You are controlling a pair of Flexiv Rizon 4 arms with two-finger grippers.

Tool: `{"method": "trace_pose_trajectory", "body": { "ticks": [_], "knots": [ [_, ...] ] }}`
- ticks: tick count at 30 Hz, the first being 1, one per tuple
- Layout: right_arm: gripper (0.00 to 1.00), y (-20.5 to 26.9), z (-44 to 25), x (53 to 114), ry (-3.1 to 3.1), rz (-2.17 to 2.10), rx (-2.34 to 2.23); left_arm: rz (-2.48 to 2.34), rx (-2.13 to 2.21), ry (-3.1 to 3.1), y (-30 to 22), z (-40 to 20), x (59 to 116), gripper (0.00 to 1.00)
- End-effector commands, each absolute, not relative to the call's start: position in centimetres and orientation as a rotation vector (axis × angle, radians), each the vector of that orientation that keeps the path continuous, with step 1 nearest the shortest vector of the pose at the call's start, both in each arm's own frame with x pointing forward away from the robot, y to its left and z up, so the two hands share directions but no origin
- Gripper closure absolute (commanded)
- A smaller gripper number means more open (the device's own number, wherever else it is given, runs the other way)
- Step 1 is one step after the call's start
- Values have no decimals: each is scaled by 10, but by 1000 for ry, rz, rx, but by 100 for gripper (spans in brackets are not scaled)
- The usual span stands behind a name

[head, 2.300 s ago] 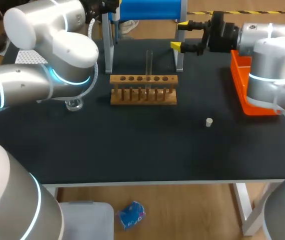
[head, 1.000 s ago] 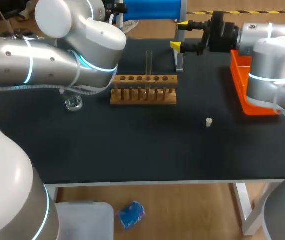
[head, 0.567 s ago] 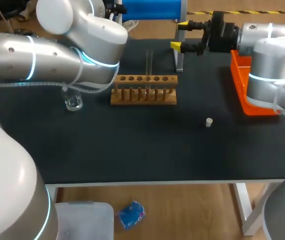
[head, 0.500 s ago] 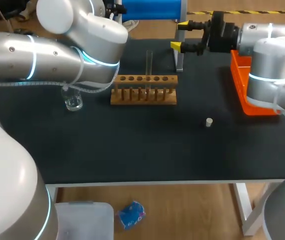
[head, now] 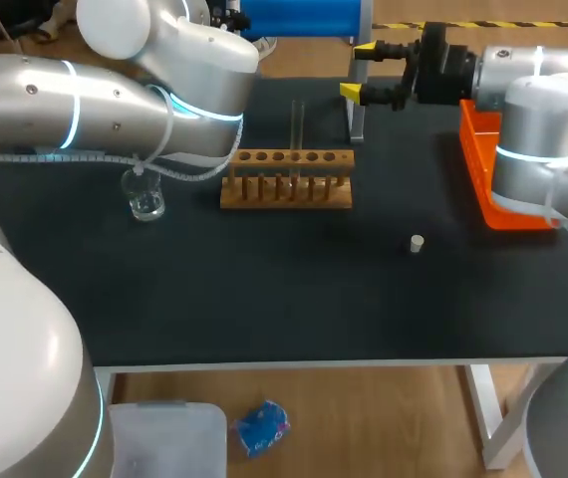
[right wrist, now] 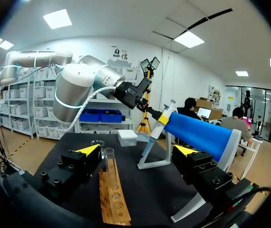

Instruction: Invert the test tube, pick up the pipette, mount the tip to pipette, aspirate from beaker and dispense into the tube, eject the tip, return the pipette, and cap with the stopper.

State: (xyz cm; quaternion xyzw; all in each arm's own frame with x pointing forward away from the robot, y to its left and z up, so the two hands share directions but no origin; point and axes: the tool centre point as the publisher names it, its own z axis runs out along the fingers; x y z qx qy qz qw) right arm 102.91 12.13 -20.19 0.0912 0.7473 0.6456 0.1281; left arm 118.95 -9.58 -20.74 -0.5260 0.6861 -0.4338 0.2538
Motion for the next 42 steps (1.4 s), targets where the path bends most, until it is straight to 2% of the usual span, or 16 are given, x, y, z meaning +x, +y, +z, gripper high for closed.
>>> {"method": "trace_pose_trajectory", "body": {
  "ticks": [1,16,17,19,20,21,36,42],
  "knots": [
    [0,121,-202,1029,2172,1878,265,-1142,-1454,1900,-97,-208,1194,100],
    [0,121,-202,1029,2172,1878,265,-1136,-1470,1911,-98,-215,1185,100],
    [0,121,-202,1029,2172,1878,265,-1136,-1471,1912,-98,-215,1184,92],
    [0,121,-202,1029,2172,1878,265,-1135,-1474,1909,-99,-215,1182,27],
    [0,121,-202,1029,2172,1878,265,-1135,-1473,1910,-99,-215,1180,7],
    [0,121,-202,1029,2172,1878,265,-1133,-1475,1906,-99,-215,1179,0],
    [0,121,-202,1029,2172,1878,265,-1182,-1386,1835,-98,-179,1160,0],
    [0,121,-202,1029,2172,1878,265,-1353,-1140,1836,-102,-148,1144,0]
  ]
}}
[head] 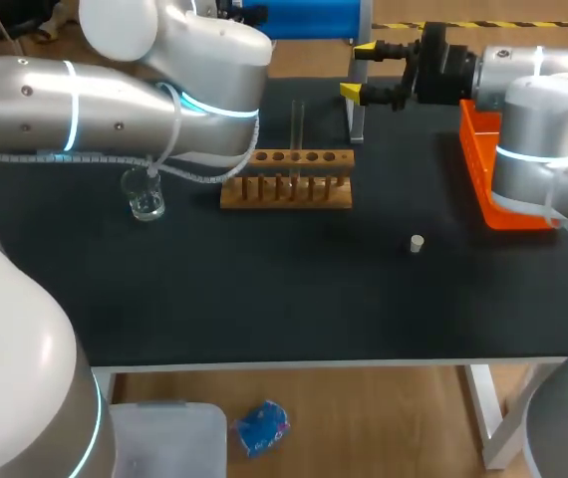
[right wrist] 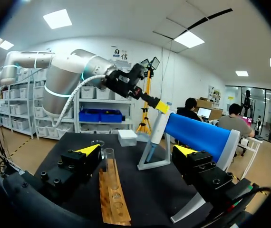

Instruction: Invert the test tube, pick up the pipette, mount the tip to pipette, aspirate from beaker and dispense into the tube, eject the tip, return the pipette, and cap with the stopper.

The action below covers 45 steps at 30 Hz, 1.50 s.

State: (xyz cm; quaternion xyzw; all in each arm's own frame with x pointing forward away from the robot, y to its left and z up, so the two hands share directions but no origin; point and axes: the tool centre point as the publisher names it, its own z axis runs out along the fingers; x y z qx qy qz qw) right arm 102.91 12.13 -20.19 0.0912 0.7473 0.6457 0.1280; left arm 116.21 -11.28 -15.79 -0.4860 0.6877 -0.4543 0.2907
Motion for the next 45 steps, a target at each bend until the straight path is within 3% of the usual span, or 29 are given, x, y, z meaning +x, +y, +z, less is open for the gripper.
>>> {"method": "trace_pose_trajectory", "body": {
  "ticks": [1,17,32,45],
  "knots": [
    [0,121,-202,1029,2172,1878,265,-1353,-1105,1851,-101,-144,1139,0],
    [0,121,-202,1029,2172,1878,265,-1594,-637,2149,-69,-114,1068,0],
    [0,121,-202,1029,2172,1878,265,-1594,-637,2149,-69,-114,1068,0],
    [0,121,-202,1029,2172,1878,265,-1649,-354,2229,-67,-167,1016,0]
  ]
}}
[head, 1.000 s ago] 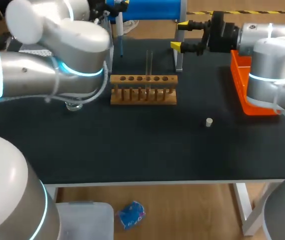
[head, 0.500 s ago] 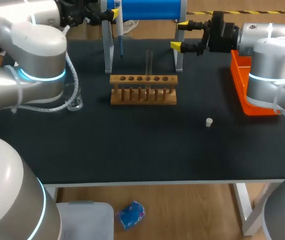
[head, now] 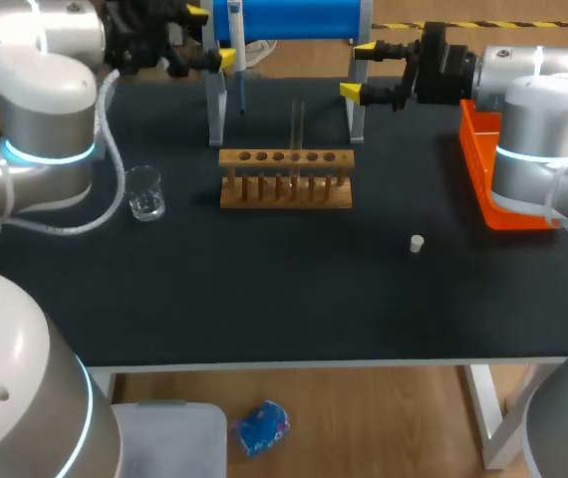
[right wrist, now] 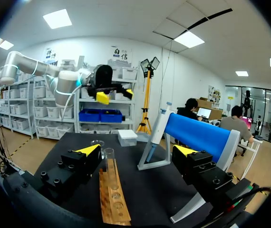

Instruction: Invert the test tube, pick up the pipette, mount the tip to pipette, aspirate from beaker and dispense into the tube, eject the tip, return the pipette, and cap with the stopper.

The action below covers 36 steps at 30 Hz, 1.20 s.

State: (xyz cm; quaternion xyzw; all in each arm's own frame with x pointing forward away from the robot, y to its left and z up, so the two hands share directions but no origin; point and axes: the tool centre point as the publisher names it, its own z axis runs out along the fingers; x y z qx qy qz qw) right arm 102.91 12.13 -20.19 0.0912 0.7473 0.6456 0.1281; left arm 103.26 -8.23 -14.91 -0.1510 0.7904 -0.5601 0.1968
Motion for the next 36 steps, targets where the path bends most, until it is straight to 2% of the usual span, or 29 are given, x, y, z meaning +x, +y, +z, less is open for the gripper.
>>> {"method": "trace_pose_trajectory", "body": {
  "ticks": [1,11,34,36],
  "knots": [
    [0,121,-202,1029,2172,1878,265,-1656,-353,2235,-67,-171,1013,0],
    [0,121,-202,1029,2172,1878,265,-1673,-304,2331,-83,-208,990,0],
    [0,121,-202,1029,2172,1878,265,-1632,-281,2363,-87,-203,990,0],
    [0,108,-196,1027,2179,1849,276,-1632,-281,2363,-87,-203,990,0]
  ]
}}
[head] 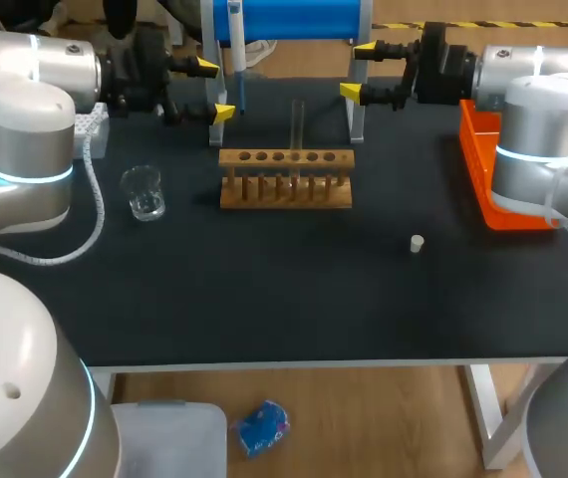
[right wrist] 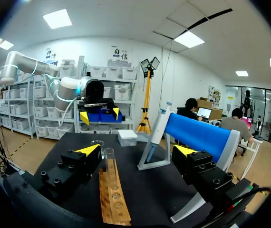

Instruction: Invert the test tube, pick up the pipette, mount the tip to pipette, aspirate from beaker and dispense into the tube, eject the tip, return the pipette, and cap with the stopper.

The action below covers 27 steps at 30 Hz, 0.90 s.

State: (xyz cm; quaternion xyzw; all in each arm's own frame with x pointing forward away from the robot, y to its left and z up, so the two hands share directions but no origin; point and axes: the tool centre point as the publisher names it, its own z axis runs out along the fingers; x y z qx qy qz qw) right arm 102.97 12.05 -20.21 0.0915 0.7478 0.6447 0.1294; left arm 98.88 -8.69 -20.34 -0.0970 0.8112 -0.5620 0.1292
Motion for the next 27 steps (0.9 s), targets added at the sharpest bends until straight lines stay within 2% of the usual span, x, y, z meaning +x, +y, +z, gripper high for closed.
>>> {"method": "trace_pose_trajectory", "body": {
  "ticks": [1,6,11,19,27],
  "knots": [
    [0,98,-194,1025,2178,1838,278,-1632,-281,2363,-87,-203,990,0],
    [0,44,-192,1004,2193,1723,336,-1632,-281,2363,-87,-203,990,0],
    [0,10,-199,968,2275,1647,358,-1632,-281,2363,-87,-203,990,0],
    [0,-9,-240,897,2501,1537,365,-1632,-281,2363,-87,-203,990,0],
    [0,-9,-240,897,2501,1537,365,-1632,-281,2363,-87,-203,990,0]
  ]
}}
